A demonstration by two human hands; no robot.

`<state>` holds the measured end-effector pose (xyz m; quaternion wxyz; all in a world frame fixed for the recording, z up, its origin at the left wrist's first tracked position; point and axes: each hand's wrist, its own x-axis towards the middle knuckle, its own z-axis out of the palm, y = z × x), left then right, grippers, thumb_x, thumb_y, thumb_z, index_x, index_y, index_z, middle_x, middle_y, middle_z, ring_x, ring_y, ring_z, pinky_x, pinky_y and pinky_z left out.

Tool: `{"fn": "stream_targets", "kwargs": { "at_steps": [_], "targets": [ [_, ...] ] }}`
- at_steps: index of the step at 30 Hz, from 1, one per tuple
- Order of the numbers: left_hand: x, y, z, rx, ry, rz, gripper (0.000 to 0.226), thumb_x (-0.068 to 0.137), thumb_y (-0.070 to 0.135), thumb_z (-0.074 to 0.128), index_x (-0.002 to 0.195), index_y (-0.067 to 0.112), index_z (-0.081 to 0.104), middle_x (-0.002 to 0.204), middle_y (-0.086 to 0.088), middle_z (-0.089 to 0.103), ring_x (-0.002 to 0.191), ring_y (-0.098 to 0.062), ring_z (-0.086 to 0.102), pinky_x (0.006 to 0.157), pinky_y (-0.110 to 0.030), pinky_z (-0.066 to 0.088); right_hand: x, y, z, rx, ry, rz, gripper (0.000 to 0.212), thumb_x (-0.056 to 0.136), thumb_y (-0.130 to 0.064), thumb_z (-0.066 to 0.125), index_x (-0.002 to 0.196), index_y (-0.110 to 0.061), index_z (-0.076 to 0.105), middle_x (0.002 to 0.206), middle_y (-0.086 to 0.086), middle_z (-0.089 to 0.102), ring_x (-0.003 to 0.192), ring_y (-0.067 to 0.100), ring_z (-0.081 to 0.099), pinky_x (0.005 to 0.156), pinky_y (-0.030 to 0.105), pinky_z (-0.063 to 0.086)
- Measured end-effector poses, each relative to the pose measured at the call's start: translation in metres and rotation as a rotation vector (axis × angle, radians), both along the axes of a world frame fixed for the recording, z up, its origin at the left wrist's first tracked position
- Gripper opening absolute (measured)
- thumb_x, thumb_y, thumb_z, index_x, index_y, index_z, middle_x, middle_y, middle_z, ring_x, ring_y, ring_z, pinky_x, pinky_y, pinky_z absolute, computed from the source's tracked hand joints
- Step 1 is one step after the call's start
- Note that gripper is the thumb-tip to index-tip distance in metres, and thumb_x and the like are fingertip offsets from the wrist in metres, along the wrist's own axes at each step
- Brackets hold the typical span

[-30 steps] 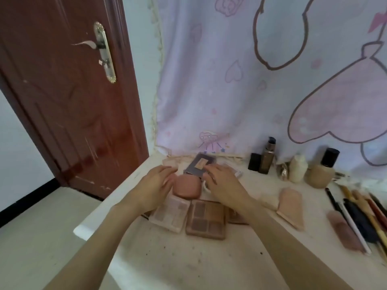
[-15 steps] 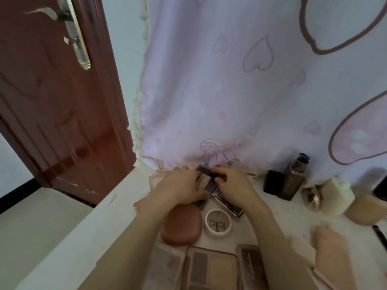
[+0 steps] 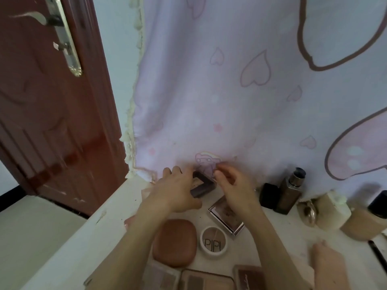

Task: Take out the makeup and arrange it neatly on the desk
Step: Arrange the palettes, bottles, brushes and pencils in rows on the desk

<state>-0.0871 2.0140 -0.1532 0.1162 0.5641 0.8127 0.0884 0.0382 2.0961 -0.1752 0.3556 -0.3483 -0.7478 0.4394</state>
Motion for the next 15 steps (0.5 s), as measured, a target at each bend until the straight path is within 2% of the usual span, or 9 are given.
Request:
{"fn": "stream_targets", "kwargs": {
  "at_steps": [2,4,6,9,12,15],
  "targets": [
    [-0.007,-0.001,0.013,0.07,-0.054,-0.041,0.079,0.073,0.035,0.064,0.139,0.027,0.022,0.104,-0.003,0.036,0.099,-0.022,0.029,0.082,-0.033,0.038,0.0,-0.002,0.007,-0.117,0.152,-0.045,0.015,0.092,-0.024,0.055,0.107,-0.026,0.057,0.101,-0.009,0.063,0.092,-0.001,0.06,0.086,0.014,0.046],
    [-0.015,-0.001,0.026,0.131,-0.096,-0.097,0.082,0.072,0.035,0.064,0.141,0.03,0.02,0.102,0.001,0.033,0.097,-0.018,0.026,0.08,-0.03,0.036,-0.001,-0.003,0.012,-0.198,0.264,-0.089,0.019,0.091,-0.027,0.056,0.11,-0.025,0.058,0.106,-0.005,0.065,0.099,0.012,0.062,0.091,0.03,0.049],
    [-0.02,-0.001,0.038,0.2,-0.159,-0.137,0.086,0.071,0.036,0.064,0.142,0.032,0.017,0.106,0.004,0.033,0.1,-0.016,0.027,0.082,-0.028,0.035,-0.004,-0.003,0.018,-0.265,0.302,-0.069,0.024,0.091,-0.029,0.056,0.114,-0.02,0.059,0.105,-0.004,0.066,0.095,0.013,0.065,0.088,0.031,0.052],
    [-0.021,0.004,0.048,0.335,-0.302,-0.148,0.088,0.067,0.037,0.067,0.141,0.037,0.019,0.109,0.006,0.036,0.108,-0.017,0.035,0.089,-0.03,0.041,-0.01,-0.002,0.031,-0.495,0.477,0.132,0.028,0.093,-0.029,0.05,0.111,-0.011,0.063,0.1,0.006,0.072,0.092,0.016,0.069,0.076,0.024,0.054],
    [-0.014,0.013,0.048,0.443,-0.478,-0.154,0.088,0.068,0.033,0.069,0.139,0.044,0.019,0.112,0.005,0.038,0.101,-0.014,0.05,0.084,-0.027,0.05,-0.01,0.002,0.041,-0.391,0.523,0.207,0.028,0.087,-0.034,0.051,0.102,-0.019,0.069,0.097,0.005,0.073,0.092,0.017,0.07,0.073,0.021,0.054],
    [-0.006,0.02,0.043,0.501,-0.647,-0.177,0.101,0.072,0.025,0.073,0.14,0.051,0.003,0.123,0.0,0.041,0.102,-0.012,0.056,0.088,-0.028,0.051,-0.005,0.004,0.045,-0.304,0.48,0.244,0.028,0.081,-0.04,0.055,0.1,-0.027,0.072,0.101,0.003,0.073,0.098,0.018,0.068,0.083,0.03,0.053]
  ]
}}
